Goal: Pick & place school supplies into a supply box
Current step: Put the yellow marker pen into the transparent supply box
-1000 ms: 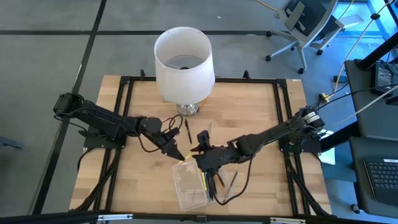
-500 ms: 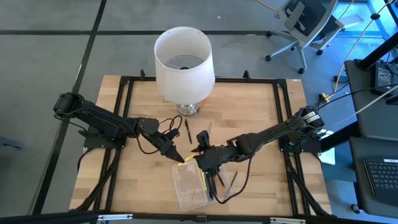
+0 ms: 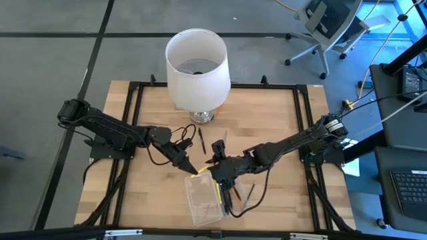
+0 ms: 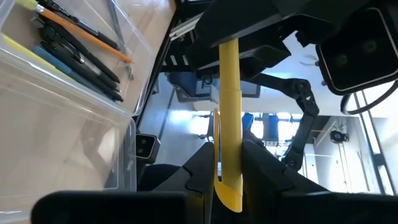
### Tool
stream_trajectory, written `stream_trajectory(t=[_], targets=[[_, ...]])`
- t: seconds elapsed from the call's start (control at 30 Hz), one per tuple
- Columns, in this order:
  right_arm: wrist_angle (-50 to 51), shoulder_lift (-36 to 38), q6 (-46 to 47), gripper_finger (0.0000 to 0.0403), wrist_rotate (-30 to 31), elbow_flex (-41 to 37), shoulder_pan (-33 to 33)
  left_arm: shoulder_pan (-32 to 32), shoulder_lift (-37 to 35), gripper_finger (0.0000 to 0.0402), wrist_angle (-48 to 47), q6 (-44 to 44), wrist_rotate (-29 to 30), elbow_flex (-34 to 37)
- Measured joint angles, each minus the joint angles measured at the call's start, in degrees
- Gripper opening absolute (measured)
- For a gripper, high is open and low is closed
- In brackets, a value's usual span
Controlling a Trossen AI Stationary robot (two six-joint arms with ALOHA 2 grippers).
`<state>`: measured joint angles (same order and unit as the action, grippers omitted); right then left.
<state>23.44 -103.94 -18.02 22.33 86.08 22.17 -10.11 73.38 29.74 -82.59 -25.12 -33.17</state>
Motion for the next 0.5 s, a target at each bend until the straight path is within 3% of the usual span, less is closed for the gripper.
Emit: stream_trajectory(t=[0.27, 0.5], targets=[[0.7, 0.0, -0.2, 0.0042, -0.2, 0.0, 0.1, 0.0, 0.0, 0.0056, -0.1, 1.3, 0.5, 0.0], [0.9, 0.1, 0.1, 0.0045, -0.2, 0.0, 0.1, 0.0, 0.0, 0.0073, -0.2, 5.5, 0.6, 0.0]])
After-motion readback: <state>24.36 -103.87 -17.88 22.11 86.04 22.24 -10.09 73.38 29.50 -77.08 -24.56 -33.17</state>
